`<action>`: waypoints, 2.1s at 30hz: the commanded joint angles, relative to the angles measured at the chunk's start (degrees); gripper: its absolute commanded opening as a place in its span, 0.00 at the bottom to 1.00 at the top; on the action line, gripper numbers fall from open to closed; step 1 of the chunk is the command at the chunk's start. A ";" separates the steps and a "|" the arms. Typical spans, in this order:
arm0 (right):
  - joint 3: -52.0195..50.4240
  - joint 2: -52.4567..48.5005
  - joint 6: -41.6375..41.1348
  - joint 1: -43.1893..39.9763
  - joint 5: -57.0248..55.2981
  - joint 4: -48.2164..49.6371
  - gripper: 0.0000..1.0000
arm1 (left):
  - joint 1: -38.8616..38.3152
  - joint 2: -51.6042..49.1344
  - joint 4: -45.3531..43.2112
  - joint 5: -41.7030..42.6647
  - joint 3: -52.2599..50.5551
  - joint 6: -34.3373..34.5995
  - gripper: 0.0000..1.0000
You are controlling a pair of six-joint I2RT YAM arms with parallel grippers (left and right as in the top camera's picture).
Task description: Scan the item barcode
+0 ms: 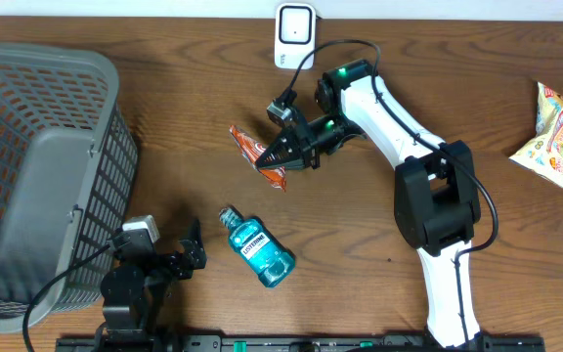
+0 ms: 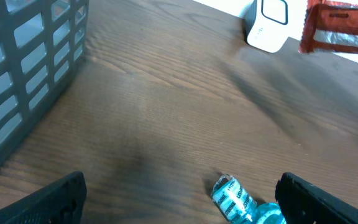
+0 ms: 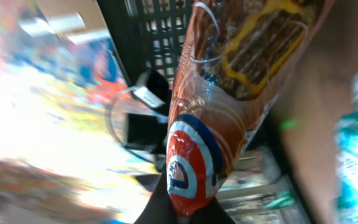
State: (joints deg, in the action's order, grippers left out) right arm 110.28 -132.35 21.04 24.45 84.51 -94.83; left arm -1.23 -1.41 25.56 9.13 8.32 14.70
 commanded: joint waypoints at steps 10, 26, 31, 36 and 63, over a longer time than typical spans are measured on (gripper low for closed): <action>0.07 0.85 -17.68 -0.11 3.13 0.42 0.02 | -0.13 -0.04 0.90 0.70 -0.81 -0.72 0.98; 0.09 0.85 -22.49 5.53 -65.83 33.03 0.73 | -0.13 -0.04 0.90 0.70 -0.81 -0.72 0.98; 1.03 0.87 -23.21 5.92 -66.73 33.66 0.29 | -0.13 -0.04 0.90 0.70 -0.81 -0.72 0.98; 1.64 0.87 -28.72 5.92 -67.69 33.53 0.01 | -0.13 -0.04 0.90 0.70 -0.81 -0.72 0.98; -4.11 0.63 -30.86 11.02 -82.53 36.85 0.01 | -0.13 -0.04 0.90 0.70 -0.81 -0.72 0.98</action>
State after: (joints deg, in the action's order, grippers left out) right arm 109.67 -132.33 -9.63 34.50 6.22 -59.57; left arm -1.23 -1.41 25.56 9.13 8.32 14.70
